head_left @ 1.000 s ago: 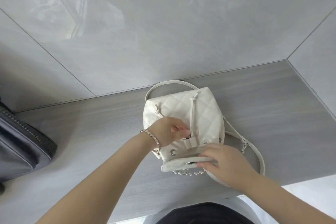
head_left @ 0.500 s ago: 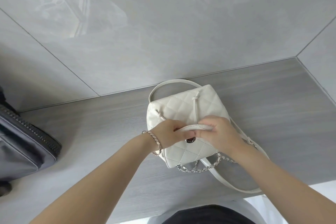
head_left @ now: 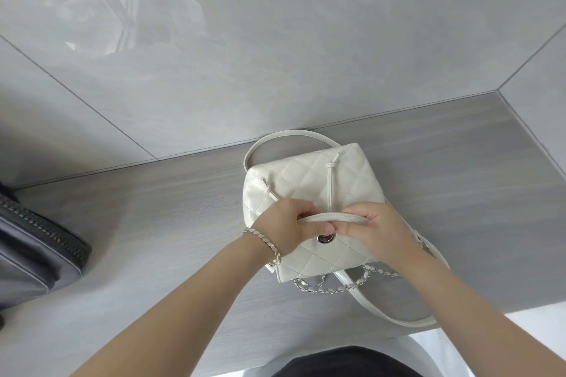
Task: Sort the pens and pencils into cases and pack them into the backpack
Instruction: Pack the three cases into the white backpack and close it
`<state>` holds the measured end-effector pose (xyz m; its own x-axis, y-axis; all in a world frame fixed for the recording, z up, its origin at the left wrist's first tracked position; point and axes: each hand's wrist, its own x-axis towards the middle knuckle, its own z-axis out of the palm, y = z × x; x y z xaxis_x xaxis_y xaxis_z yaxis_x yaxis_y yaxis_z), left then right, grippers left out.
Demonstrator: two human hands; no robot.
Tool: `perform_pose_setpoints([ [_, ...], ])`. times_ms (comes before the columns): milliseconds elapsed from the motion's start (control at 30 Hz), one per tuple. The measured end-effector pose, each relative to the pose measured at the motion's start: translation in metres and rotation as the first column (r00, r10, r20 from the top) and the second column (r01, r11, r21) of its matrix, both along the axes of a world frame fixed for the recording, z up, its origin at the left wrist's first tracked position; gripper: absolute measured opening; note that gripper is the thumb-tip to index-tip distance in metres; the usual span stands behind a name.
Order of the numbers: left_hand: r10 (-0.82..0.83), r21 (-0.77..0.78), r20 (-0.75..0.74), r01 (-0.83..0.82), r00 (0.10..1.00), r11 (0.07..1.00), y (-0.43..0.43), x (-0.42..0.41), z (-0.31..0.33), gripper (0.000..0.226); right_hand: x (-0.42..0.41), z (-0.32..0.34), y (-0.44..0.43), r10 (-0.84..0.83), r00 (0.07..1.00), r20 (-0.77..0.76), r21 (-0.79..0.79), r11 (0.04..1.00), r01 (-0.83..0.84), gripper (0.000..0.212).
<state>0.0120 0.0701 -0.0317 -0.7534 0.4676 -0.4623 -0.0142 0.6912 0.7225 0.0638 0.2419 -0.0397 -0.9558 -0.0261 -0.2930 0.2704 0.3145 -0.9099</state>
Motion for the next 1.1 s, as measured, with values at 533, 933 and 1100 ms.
perform_pose_setpoints([
  [533, 0.037, -0.067, -0.093, -0.043, 0.995, 0.997, 0.016, 0.000, -0.008, 0.020, -0.010, -0.015, 0.003, -0.120, 0.992, -0.036, 0.084, 0.989, 0.123, 0.017],
  [933, 0.204, -0.119, -0.006, -0.203, 0.979, 0.972, 0.028, -0.008, -0.005, 0.013, 0.027, -0.040, -0.018, 0.071, 0.770, -0.634, 0.503, 0.794, 0.341, 0.019],
  [1100, 0.208, -0.097, -0.001, -0.207, 0.978, 0.973, 0.027, -0.005, -0.002, 0.015, 0.027, -0.035, -0.032, -0.015, 0.754, -0.656, 0.483, 0.760, 0.435, 0.018],
])
